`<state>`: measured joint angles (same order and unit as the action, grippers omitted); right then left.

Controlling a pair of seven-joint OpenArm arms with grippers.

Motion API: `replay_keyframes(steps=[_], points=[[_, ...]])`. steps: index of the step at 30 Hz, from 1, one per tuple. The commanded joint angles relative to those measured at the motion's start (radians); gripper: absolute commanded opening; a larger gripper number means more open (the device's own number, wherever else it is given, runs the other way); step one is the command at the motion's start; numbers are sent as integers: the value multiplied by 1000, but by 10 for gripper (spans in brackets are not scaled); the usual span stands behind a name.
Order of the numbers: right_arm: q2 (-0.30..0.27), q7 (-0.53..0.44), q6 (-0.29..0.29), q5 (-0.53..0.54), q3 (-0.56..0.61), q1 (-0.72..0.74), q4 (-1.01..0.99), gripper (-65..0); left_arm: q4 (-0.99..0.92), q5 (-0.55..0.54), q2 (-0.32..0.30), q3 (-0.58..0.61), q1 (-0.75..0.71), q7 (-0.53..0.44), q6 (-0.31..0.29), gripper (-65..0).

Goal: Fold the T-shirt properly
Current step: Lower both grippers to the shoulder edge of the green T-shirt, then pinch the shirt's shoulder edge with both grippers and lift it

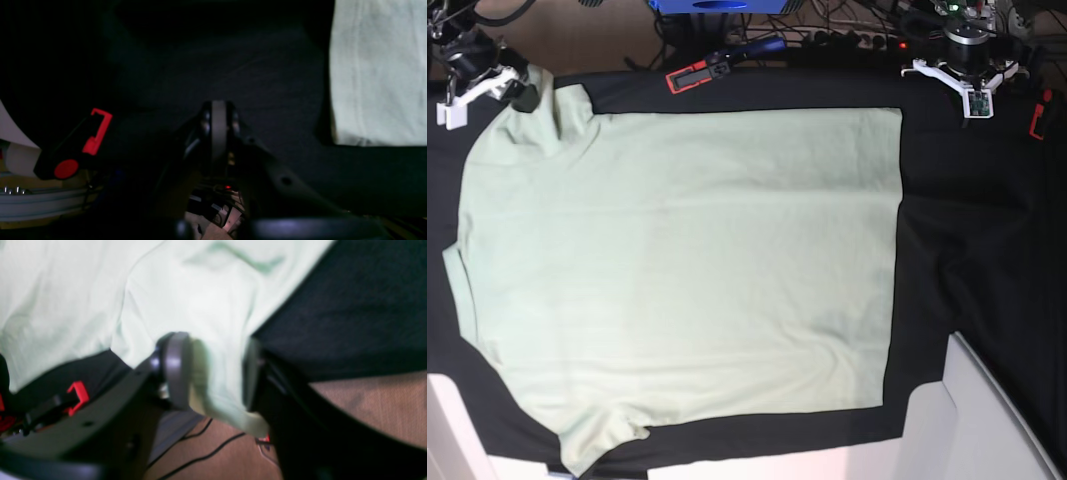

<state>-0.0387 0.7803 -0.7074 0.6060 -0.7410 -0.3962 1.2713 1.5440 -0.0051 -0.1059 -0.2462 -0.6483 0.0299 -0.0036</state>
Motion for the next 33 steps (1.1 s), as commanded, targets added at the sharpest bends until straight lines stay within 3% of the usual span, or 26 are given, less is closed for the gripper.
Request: replay_keyframes(steps=[1,4,6,12,18,28,33], points=[[4,66,9,-50,8,-13,-6,-480,13,-3,-7,-5,-6,-22,9,-611],[1,66,9,-50,33,-13,-6,-579,13,-26,-5,-3,-6,-22,9,-479],[0,66,9,-50,47,-13,-8,-650,11,-105,-8,-3,-6,-20,9,-393],[0,66,9,-50,48,-10,-11,-647,0,-301,-21,6,-6,-20,3,-262],[-3,72,9,-53,48,3,-12,-647,-87,-356,-38,63,15,-18,-78,-247],[-3,67,9,-54,51,3,-12,-647,-179,-447,-38,74,72,-20,-115,-198],[-26,67,9,-54,51,18,-28,-647,-176,-447,-42,164,88,-26,-115,-198]])
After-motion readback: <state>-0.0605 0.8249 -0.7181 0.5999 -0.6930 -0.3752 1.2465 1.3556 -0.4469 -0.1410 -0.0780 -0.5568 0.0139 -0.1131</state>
